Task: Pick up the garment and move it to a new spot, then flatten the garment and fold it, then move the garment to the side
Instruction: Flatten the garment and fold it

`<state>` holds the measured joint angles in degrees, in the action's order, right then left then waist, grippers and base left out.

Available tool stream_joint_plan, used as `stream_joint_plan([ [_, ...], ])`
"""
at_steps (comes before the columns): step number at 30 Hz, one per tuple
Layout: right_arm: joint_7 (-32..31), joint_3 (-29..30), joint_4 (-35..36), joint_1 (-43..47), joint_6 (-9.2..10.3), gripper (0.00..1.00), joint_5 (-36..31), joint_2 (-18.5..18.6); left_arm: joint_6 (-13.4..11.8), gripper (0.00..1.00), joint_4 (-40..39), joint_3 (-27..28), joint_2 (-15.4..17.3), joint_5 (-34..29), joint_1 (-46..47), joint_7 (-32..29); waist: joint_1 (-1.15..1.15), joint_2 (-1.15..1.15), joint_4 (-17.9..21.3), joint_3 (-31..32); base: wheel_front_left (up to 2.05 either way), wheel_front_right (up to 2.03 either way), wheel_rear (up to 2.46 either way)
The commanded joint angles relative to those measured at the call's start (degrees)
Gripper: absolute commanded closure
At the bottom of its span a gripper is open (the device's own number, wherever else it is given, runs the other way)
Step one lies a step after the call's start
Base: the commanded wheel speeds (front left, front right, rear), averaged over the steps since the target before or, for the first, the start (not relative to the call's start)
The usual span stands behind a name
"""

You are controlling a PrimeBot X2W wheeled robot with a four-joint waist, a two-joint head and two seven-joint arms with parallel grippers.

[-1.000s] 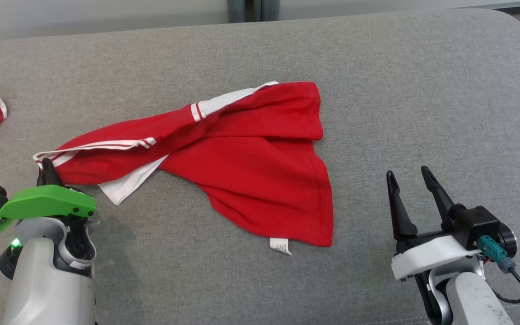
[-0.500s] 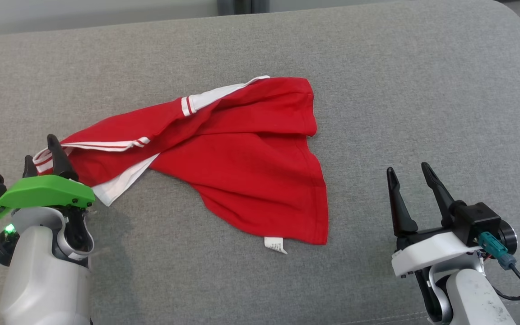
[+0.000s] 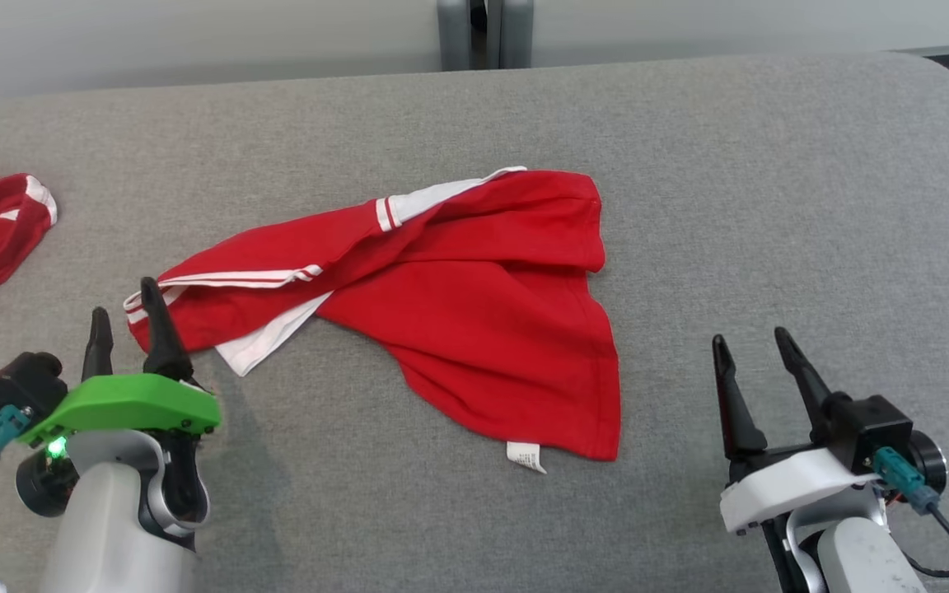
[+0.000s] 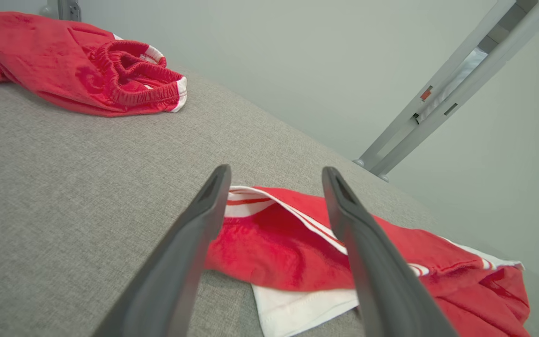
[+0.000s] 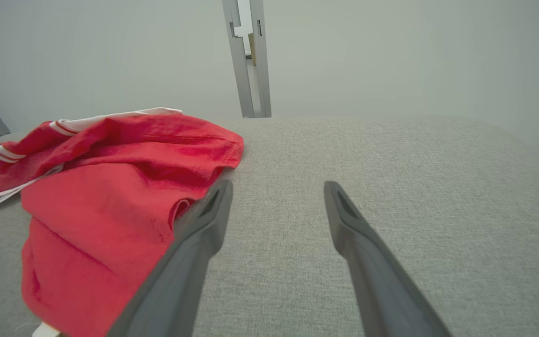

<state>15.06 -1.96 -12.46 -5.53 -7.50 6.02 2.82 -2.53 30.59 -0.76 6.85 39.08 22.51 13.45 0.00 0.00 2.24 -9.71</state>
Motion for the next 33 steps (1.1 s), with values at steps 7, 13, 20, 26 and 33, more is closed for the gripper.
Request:
stream_joint_plan([
  [7, 0.18, -4.89, -4.42, 2.59, 0.02, 0.0, 1.86, 0.14, -1.56, 0.0, -7.5, -2.92, -1.98, -1.06, -7.53, 0.15, 0.0, 0.0, -3.35, 2.53, 0.0, 0.0, 0.0],
  [13, 0.18, -8.72, -12.29, 0.3, 0.02, 0.0, 2.64, 0.17, -3.25, 0.0, -12.3, -6.93, -3.12, -2.36, -11.97, -0.05, 0.0, 0.0, -5.87, 2.52, 0.0, 0.0, 0.0],
  [20, 0.18, -12.61, -21.04, -3.43, 0.02, 0.0, 4.91, 0.17, -4.86, 0.0, -15.35, -10.0, -3.34, -3.42, -14.95, -0.33, 0.0, 0.0, -7.75, 2.19, 0.0, 0.0, 0.0],
  [26, -0.05, -15.06, -27.44, -6.51, 0.01, 1.0, 7.04, 0.16, -5.79, 0.0, -16.47, -10.82, -3.3, -4.09, -16.33, -0.55, 0.0, 0.0, -7.9, 2.32, 0.0, 0.0, 0.0],
  [33, 0.07, -12.3, -27.66, -9.33, 0.02, 1.0, 6.79, 0.23, -6.09, 0.0, -16.54, -12.03, -3.3, -4.66, -17.04, -0.74, 0.0, 0.0, -6.74, 2.49, 0.0, 0.0, 0.0],
])
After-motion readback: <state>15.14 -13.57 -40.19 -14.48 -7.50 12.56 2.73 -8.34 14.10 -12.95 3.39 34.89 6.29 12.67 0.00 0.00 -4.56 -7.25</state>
